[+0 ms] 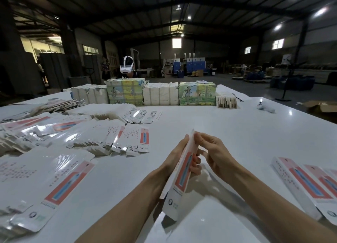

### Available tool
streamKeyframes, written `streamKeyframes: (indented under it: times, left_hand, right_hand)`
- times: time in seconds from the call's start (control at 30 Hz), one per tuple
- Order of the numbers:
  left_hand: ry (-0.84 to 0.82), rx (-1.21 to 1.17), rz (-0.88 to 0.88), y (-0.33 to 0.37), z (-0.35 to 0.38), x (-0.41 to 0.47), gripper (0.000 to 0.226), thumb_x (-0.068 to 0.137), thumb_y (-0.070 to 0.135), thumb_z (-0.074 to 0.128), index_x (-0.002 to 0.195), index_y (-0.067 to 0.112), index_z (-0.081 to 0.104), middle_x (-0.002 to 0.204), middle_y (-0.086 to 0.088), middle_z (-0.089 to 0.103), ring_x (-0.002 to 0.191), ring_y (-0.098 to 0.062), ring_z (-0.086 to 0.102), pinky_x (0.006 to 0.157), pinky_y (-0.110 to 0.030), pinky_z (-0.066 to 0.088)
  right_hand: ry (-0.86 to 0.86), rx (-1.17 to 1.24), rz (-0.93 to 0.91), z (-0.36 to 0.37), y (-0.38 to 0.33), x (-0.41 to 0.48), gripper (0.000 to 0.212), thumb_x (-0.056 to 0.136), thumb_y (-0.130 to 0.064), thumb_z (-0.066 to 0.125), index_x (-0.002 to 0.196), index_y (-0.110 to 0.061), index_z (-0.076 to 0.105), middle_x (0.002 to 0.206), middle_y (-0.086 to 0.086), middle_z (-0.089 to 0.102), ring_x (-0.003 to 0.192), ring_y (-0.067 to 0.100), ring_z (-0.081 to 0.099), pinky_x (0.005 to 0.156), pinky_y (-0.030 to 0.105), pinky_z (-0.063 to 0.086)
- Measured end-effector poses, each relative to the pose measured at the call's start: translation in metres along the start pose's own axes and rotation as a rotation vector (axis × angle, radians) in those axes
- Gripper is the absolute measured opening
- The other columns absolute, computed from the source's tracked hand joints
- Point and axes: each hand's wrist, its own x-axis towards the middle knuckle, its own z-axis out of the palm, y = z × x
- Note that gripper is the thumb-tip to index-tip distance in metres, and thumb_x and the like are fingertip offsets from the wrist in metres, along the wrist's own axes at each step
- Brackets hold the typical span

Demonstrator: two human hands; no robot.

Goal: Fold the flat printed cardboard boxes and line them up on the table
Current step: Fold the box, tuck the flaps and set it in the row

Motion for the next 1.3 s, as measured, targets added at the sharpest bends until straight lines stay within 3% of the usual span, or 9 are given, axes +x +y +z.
streamKeyframes:
  times: [0.17, 0.27, 0.4, 0.53, 0.7, 0.83, 0.97, 1.1, 1.3]
  left_hand:
    - [0.061, -0.074, 0.068, 0.003, -0.015, -0.002, 0.061, 0.098, 0.071, 0.042, 0.104, 0.015, 0.063, 0.078, -0.004, 0.065, 0.063, -0.014, 0.063, 0.06, -0.024, 0.057]
    - [0.064, -0.046, 0.079, 0.003, -0.019, -0.003, 0.064, 0.096, 0.073, 0.041, 0.104, 0.014, 0.064, 0.079, -0.007, 0.065, 0.066, -0.016, 0.064, 0.065, -0.027, 0.058]
    - [0.151, 0.128, 0.075, -0.001, -0.019, -0.004, 0.078, 0.098, 0.079, 0.03, 0.123, 0.013, 0.064, 0.088, -0.017, 0.073, 0.075, -0.03, 0.074, 0.069, -0.038, 0.063]
    - [0.36, 0.284, 0.314, -0.006, -0.011, -0.001, 0.044, 0.106, 0.062, 0.037, 0.134, 0.03, 0.048, 0.105, -0.017, 0.075, 0.085, -0.035, 0.078, 0.077, -0.049, 0.066]
    - [0.389, 0.51, 0.58, -0.007, -0.009, -0.005, 0.025, 0.111, 0.046, 0.036, 0.132, 0.054, 0.047, 0.113, 0.002, 0.072, 0.088, -0.016, 0.079, 0.065, -0.026, 0.063]
    - [0.353, 0.525, 0.589, -0.007, -0.005, -0.006, 0.034, 0.11, 0.049, 0.037, 0.142, 0.059, 0.043, 0.13, 0.004, 0.068, 0.098, -0.013, 0.077, 0.068, -0.027, 0.063]
    - [0.218, 0.467, 0.447, -0.007, -0.001, -0.007, 0.048, 0.092, 0.078, 0.044, 0.14, 0.073, 0.038, 0.136, 0.005, 0.063, 0.106, -0.02, 0.076, 0.081, -0.043, 0.066]
    - [0.107, 0.571, 0.35, -0.01, -0.003, 0.003, 0.112, 0.082, 0.046, 0.085, 0.156, 0.053, 0.001, 0.135, 0.009, 0.049, 0.104, -0.008, 0.074, 0.075, -0.021, 0.06]
    - [0.211, 0.577, 0.381, -0.008, -0.001, 0.007, 0.108, 0.069, 0.029, 0.08, 0.147, 0.055, 0.011, 0.137, 0.0, 0.045, 0.108, -0.026, 0.067, 0.076, -0.026, 0.063]
  right_hand:
    - [0.027, -0.035, 0.113, 0.009, 0.006, -0.003, 0.054, 0.092, -0.037, 0.074, 0.14, -0.029, 0.053, 0.12, 0.013, 0.071, 0.111, 0.03, 0.073, 0.101, 0.05, 0.058]
    - [0.025, -0.115, 0.091, 0.012, 0.009, -0.006, 0.054, 0.095, -0.039, 0.07, 0.142, -0.028, 0.046, 0.092, 0.012, 0.076, 0.098, 0.028, 0.077, 0.104, 0.051, 0.056]
    - [0.086, -0.165, 0.008, 0.008, 0.006, -0.007, 0.059, 0.09, -0.046, 0.073, 0.14, -0.03, 0.046, 0.103, 0.007, 0.08, 0.101, 0.025, 0.077, 0.102, 0.05, 0.055]
    - [0.114, -0.21, -0.033, 0.004, 0.005, -0.006, 0.05, 0.093, -0.047, 0.072, 0.135, -0.032, 0.049, 0.101, 0.007, 0.079, 0.097, 0.03, 0.076, 0.096, 0.053, 0.059]
    - [0.131, -0.226, -0.058, 0.0, 0.006, -0.005, 0.043, 0.095, -0.045, 0.071, 0.131, -0.029, 0.055, 0.1, 0.006, 0.08, 0.094, 0.028, 0.076, 0.088, 0.047, 0.061]
    - [0.149, -0.225, -0.049, 0.0, 0.005, -0.004, 0.047, 0.091, -0.047, 0.072, 0.132, -0.029, 0.059, 0.1, 0.004, 0.08, 0.094, 0.027, 0.077, 0.088, 0.047, 0.064]
    - [0.17, -0.242, -0.046, -0.006, 0.004, -0.004, 0.044, 0.092, -0.046, 0.072, 0.132, -0.032, 0.061, 0.099, 0.001, 0.08, 0.093, 0.025, 0.076, 0.085, 0.041, 0.06]
    - [0.143, -0.187, 0.0, -0.009, 0.005, -0.005, 0.051, 0.09, -0.046, 0.073, 0.138, -0.035, 0.061, 0.109, -0.003, 0.079, 0.101, 0.022, 0.077, 0.089, 0.043, 0.064]
    - [0.09, -0.282, -0.028, -0.002, -0.002, -0.005, 0.055, 0.087, -0.043, 0.074, 0.139, -0.032, 0.061, 0.115, 0.002, 0.074, 0.101, 0.023, 0.076, 0.086, 0.043, 0.065]
